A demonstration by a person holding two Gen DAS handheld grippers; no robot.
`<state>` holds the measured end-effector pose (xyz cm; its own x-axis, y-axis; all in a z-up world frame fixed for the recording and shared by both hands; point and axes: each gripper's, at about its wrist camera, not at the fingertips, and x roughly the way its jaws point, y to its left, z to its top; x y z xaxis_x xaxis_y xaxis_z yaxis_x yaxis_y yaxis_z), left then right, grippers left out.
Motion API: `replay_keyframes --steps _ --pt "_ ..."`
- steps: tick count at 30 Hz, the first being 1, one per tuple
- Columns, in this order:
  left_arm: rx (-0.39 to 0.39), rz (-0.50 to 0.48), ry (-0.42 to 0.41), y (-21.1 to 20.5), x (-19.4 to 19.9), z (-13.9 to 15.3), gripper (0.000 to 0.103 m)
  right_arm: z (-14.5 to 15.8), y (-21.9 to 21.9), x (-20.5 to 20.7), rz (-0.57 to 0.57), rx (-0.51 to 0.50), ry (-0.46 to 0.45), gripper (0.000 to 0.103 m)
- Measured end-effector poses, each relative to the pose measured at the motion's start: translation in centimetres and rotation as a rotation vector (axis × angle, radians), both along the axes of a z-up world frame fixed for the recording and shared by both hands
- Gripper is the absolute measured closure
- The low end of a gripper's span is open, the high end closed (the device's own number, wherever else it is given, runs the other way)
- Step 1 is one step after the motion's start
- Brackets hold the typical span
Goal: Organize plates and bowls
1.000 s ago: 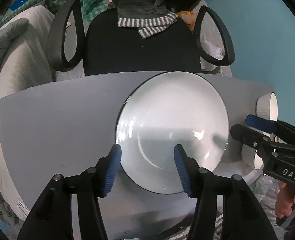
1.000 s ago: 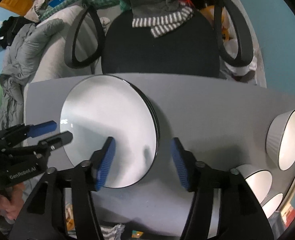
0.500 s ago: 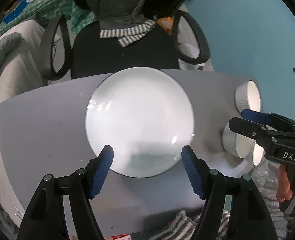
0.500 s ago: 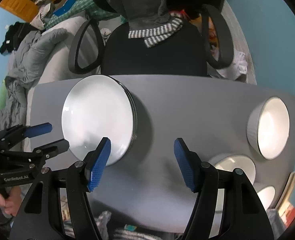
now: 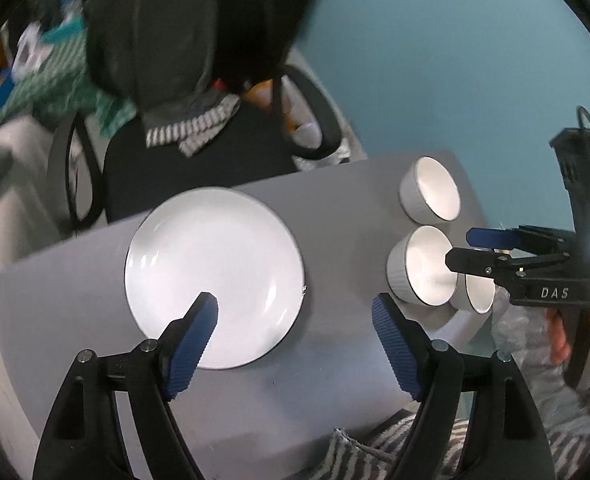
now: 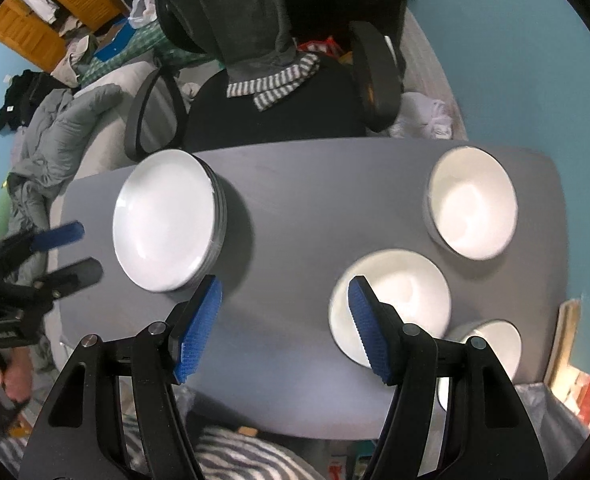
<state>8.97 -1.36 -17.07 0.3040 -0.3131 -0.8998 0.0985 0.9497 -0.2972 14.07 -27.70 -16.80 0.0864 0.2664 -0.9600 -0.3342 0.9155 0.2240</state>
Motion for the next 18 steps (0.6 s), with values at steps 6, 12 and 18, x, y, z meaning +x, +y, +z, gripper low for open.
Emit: replay_keyframes --steps 6,12,18 --pt "-0.061 -0.117 -0.026 -2.6 -0.4 0.8 0.022 0.3 -3.4 -1.4 -0.058 0.003 -0.001 0.037" --pt "-0.115 -0.172 0.020 -5.4 -0.4 0.8 0.022 0.8 -6.9 -2.6 -0.146 0.011 -0.003 0.037" --pt "-0.153 -0.208 0.103 -8.4 -0.2 0.2 0.022 0.7 -10.7 -4.0 -0.236 0.020 0.014 0.037"
